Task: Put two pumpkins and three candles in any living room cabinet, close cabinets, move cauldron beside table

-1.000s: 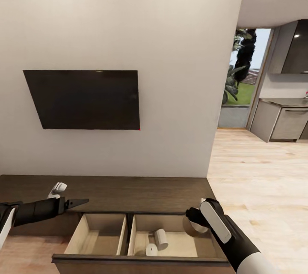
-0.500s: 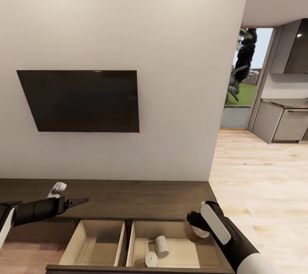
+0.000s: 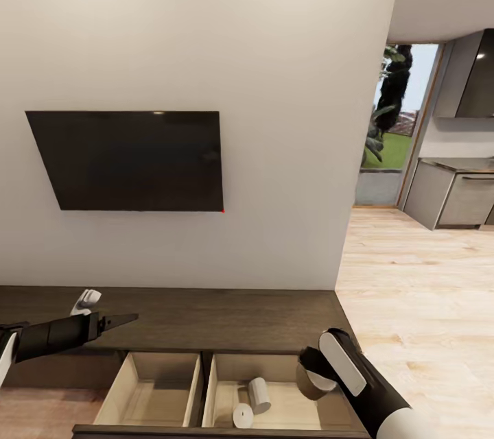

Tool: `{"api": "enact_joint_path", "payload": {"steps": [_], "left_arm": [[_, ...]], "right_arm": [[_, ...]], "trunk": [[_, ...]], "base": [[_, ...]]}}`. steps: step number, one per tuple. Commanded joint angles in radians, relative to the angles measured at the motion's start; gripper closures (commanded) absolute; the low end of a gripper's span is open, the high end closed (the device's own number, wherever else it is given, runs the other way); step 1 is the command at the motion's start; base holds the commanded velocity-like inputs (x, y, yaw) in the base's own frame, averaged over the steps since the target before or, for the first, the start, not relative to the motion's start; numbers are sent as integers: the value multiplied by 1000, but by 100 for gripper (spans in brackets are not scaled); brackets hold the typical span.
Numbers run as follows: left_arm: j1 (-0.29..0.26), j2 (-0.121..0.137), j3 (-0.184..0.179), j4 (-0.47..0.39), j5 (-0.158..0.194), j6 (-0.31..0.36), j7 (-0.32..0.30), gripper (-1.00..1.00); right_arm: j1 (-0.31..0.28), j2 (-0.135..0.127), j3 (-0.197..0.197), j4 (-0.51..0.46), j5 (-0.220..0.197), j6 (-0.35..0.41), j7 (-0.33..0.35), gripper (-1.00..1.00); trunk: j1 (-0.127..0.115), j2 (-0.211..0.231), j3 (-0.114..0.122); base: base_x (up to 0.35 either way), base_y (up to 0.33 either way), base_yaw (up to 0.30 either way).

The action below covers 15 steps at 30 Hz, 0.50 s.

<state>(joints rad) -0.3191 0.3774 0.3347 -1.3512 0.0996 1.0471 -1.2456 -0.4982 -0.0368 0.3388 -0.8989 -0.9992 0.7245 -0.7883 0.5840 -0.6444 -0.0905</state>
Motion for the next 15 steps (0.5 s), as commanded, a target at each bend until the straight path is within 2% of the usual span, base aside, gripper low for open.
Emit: {"api": "enact_joint_path", "payload": {"steps": [1,7,10,15], "left_arm": [[0,0,0,0,0,0,0,-100],[0,0,1,0,1,0,0,-100],[0,0,1,0,1,0,0,-100],[0,0,1,0,1,0,0,-100]], "right_arm": [[0,8,1,16,7,-5,0,100],[0,40,1,64,88,-25,0,100],[0,46,1,68,102,-66,0,100],[0,48,2,69,106,-90,1,100]], "trunk": [[4,-7,-3],[27,-49,-22],[38,-70,-31],[58,-105,-47]], "base": [[0,0,0],[0,0,0],[0,0,0],[0,0,0]]}}
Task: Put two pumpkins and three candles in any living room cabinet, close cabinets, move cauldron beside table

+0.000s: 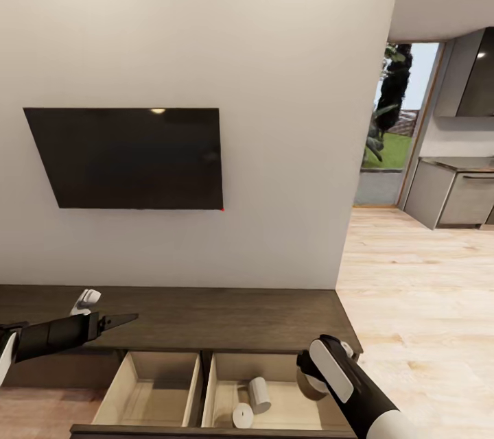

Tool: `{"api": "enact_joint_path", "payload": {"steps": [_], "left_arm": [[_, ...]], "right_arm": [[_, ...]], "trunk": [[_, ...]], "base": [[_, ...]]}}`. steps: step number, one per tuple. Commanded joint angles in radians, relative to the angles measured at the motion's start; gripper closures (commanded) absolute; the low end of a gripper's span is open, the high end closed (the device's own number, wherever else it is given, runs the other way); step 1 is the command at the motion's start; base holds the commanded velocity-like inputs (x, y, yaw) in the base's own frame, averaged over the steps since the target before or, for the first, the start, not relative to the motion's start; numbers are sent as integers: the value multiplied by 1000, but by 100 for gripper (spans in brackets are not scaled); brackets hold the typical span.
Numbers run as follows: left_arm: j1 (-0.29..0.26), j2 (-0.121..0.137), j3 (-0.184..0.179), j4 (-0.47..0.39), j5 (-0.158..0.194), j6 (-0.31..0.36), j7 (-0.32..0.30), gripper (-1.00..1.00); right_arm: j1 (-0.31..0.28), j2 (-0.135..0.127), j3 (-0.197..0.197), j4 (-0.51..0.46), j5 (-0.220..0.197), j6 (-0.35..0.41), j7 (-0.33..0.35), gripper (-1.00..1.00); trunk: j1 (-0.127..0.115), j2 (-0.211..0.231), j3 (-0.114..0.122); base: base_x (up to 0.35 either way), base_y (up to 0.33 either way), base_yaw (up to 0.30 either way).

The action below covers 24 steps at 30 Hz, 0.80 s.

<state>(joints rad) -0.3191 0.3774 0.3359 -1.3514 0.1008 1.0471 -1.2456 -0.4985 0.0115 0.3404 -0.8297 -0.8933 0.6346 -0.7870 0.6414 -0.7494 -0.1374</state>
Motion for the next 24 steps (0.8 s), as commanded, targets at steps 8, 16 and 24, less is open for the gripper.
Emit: {"api": "enact_joint_path", "payload": {"steps": [8,16,24], "left_arm": [[0,0,0,0,0,0,0,-100],[0,0,0,0,0,0,0,-100],[0,0,0,-2,0,0,0,-100]], "right_arm": [[0,1,0,2,27,-5,1,100],[-3,1,0,35,30,-34,10,100],[-16,16,0,99,120,-70,92,100]], "trunk": [[31,-56,-25],[61,-112,-50],[77,-140,-63]], "base": [[0,0,0],[0,0,0],[0,0,0]]}}
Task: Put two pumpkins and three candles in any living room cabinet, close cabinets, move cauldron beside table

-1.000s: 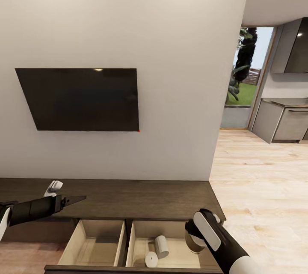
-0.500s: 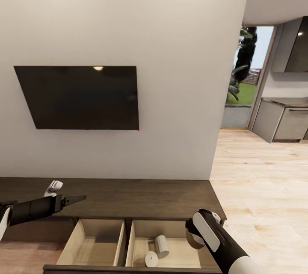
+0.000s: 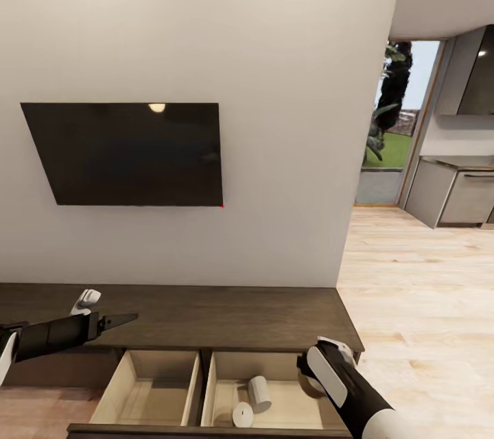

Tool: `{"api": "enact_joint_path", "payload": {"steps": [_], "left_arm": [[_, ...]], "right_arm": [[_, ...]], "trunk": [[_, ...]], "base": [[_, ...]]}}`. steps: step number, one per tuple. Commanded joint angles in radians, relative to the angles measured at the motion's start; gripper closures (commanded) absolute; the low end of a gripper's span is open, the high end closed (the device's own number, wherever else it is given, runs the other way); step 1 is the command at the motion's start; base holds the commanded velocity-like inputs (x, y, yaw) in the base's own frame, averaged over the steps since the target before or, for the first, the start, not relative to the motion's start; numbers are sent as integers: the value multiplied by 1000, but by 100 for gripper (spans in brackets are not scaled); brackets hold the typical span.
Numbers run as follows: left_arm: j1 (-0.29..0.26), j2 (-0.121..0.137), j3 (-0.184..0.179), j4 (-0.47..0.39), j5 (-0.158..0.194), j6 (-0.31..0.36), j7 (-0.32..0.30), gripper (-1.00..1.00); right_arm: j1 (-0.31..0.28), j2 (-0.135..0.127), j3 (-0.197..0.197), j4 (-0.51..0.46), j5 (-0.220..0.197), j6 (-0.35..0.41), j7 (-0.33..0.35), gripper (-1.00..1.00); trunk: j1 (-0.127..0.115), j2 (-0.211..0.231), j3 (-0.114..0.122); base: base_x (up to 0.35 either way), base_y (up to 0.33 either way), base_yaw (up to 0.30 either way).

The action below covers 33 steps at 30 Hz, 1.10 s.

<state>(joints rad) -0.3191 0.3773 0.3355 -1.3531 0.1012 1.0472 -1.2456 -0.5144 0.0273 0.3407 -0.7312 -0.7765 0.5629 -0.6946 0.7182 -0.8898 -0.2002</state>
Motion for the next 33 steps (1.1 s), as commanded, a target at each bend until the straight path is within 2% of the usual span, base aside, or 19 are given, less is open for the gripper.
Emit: {"api": "enact_joint_path", "payload": {"steps": [1,6,23,27,33], "left_arm": [[0,0,0,-1,0,0,0,-100],[0,0,0,-1,-2,0,-24,-100],[0,0,2,-1,-2,0,-34,-100],[0,0,25,-1,-2,0,-36,-100],[0,0,34,-1,-2,0,-37,-100]], "right_arm": [[0,6,0,1,12,1,5,100],[-1,17,0,3,26,1,13,100],[-2,18,-1,8,25,8,14,100],[-4,17,-3,20,24,12,14,100],[-13,17,-5,27,23,11,14,100]], "trunk": [[0,0,0],[0,0,0],[0,0,0],[15,-28,-13],[38,-70,-31]], "base": [[0,0,0],[82,0,0],[73,-3,0],[1,0,0],[0,0,0]]}}
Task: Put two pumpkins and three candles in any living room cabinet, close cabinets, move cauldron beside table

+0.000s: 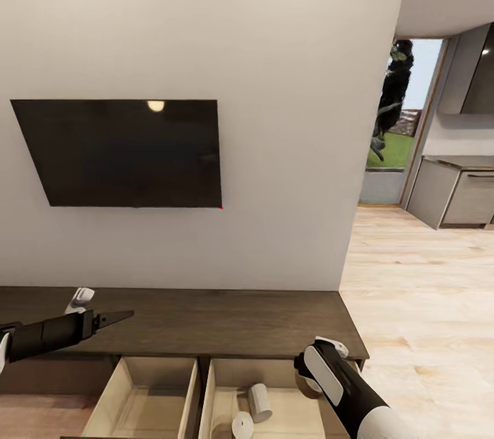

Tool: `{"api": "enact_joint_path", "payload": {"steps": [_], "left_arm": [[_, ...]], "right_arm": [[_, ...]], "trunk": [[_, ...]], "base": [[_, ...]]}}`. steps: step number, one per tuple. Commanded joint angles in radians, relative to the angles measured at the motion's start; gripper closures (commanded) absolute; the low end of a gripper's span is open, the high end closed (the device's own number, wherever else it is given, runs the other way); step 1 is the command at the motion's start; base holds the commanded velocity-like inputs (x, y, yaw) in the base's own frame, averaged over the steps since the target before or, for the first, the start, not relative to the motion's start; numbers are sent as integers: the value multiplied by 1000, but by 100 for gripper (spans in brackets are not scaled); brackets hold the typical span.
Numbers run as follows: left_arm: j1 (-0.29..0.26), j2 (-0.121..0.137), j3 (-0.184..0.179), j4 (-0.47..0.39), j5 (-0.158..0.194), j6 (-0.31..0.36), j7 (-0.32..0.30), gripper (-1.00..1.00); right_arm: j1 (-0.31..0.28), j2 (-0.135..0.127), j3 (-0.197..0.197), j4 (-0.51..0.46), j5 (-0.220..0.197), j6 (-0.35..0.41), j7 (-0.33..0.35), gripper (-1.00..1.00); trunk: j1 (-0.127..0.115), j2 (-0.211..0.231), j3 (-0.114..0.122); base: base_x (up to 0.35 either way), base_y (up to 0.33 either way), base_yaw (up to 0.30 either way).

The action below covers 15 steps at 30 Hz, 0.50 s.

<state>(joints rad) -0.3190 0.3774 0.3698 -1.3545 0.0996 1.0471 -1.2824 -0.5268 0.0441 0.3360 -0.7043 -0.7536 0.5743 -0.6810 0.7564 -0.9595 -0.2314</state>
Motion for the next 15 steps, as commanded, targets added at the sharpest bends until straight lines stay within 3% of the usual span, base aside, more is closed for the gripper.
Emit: {"api": "enact_joint_path", "payload": {"steps": [1,15], "left_arm": [[0,0,0,0,0,0,0,-100],[0,0,0,0,0,0,0,-100]], "right_arm": [[0,0,1,1,0,-1,0,100],[-1,-4,-2,15,1,-4,0,100]], "trunk": [[4,-7,-3],[58,-105,-47]], "base": [[0,0,0],[0,0,0]]}}
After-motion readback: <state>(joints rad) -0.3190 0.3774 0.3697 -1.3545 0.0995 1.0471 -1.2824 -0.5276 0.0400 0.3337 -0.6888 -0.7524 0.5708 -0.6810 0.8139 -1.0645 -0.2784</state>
